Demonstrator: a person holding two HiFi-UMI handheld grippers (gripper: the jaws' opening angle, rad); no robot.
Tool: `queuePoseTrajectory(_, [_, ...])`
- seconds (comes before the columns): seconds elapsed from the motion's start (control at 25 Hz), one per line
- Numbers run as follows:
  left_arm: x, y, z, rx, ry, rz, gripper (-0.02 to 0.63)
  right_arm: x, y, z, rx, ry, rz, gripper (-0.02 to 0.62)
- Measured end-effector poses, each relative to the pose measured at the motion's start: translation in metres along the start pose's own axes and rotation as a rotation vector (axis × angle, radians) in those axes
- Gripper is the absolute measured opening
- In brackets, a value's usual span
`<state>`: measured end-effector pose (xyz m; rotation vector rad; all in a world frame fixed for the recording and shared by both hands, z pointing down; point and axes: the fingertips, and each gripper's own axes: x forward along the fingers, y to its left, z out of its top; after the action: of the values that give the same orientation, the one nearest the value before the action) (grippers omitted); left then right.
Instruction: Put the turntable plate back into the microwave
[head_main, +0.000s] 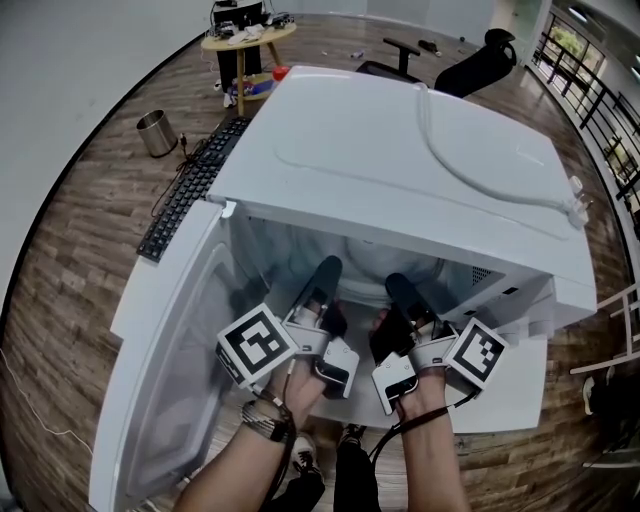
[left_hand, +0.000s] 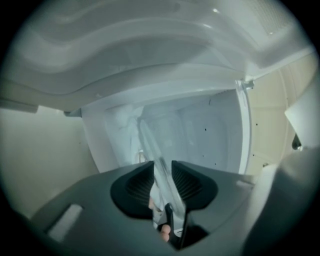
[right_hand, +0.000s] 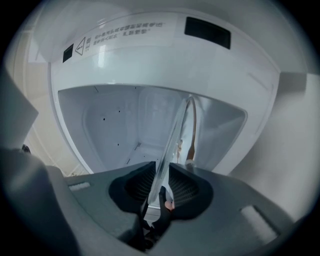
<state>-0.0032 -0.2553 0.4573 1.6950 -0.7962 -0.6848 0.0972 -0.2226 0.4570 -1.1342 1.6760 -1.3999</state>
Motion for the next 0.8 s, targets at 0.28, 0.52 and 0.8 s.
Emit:
queuePoseTrajectory(0.28, [-0.008, 0.006, -0.005, 0.043, 0.019, 0.034, 0.123, -0.001, -0.005, -0.001, 0.018, -0.008, 0.000, 0.080])
queuePoseTrajectory(0.52, [-0.021, 0.012, -0.010, 0.115, 0.041, 0.063, 0.137, 0.000, -0.006, 0.005, 0.002, -0.038, -0.018, 0.066])
queuePoseTrajectory(0.8, [-0.026, 0.012, -0.018, 0.089, 0.063, 0.028, 0.127, -0.001, -0.006, 0.011, -0.016, -0.032, -0.031, 0.066])
